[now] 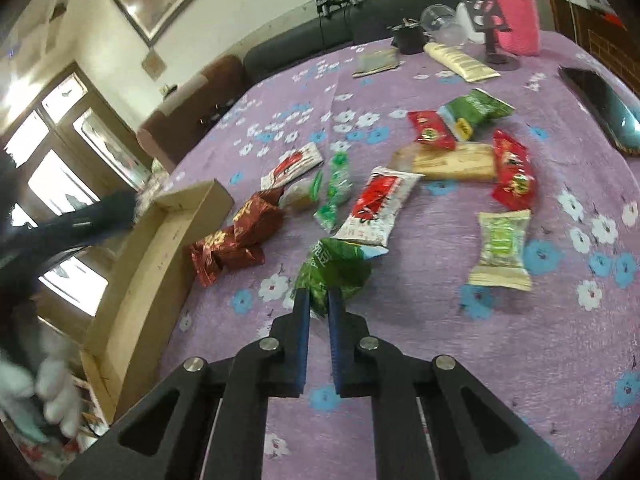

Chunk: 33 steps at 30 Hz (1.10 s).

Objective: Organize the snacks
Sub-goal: 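Grasp the red-gold candy bag with the left gripper while the right grasps the green pea bag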

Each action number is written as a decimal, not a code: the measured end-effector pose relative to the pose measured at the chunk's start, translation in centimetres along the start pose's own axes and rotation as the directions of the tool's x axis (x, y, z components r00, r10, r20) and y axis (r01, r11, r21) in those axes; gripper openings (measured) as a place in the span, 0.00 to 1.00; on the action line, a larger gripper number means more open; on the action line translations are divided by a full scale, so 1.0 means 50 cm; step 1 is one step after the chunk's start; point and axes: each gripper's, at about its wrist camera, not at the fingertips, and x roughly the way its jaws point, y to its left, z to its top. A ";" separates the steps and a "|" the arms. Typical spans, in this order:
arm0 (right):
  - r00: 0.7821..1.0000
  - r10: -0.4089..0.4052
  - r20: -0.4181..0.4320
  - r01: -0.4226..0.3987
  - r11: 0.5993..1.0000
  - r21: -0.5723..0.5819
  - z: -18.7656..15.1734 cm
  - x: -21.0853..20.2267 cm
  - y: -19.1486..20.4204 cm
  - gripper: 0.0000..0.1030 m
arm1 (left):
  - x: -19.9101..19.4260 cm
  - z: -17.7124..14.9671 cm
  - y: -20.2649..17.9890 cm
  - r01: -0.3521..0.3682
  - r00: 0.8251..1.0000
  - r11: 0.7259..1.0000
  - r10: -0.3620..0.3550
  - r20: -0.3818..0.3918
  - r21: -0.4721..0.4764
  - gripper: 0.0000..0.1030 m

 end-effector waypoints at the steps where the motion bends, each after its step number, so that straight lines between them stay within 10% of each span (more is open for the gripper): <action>1: 1.000 0.017 0.000 -0.017 1.000 0.012 0.000 0.000 -0.008 0.08 | 0.017 0.007 -0.002 -0.002 1.000 1.000 0.002 -0.023 -0.011 0.60; 13: 0.998 0.062 -0.002 -0.062 0.998 -0.003 -0.004 -0.006 -0.003 0.08 | 0.197 0.025 -0.013 -0.134 0.960 0.991 0.131 -0.248 0.003 0.56; 15: 0.998 0.066 -0.005 -0.066 0.998 -0.001 -0.004 -0.006 -0.004 0.08 | 0.198 0.019 -0.018 -0.131 0.962 0.991 0.132 -0.238 0.019 0.32; 21: 0.996 0.090 -0.024 -0.089 0.995 0.034 -0.003 0.003 -0.017 0.09 | 0.151 0.010 -0.022 -0.071 0.985 0.997 0.069 -0.159 -0.012 0.31; 28: 0.991 0.132 -0.004 -0.132 0.988 0.086 -0.001 0.004 -0.032 0.46 | 0.021 -0.006 -0.020 0.027 0.999 0.999 -0.029 -0.039 -0.043 0.31; 33: 0.996 0.090 0.015 -0.091 0.992 0.086 0.003 0.003 -0.030 0.49 | -0.096 -0.057 0.018 0.016 0.998 0.997 -0.012 0.060 -0.074 0.31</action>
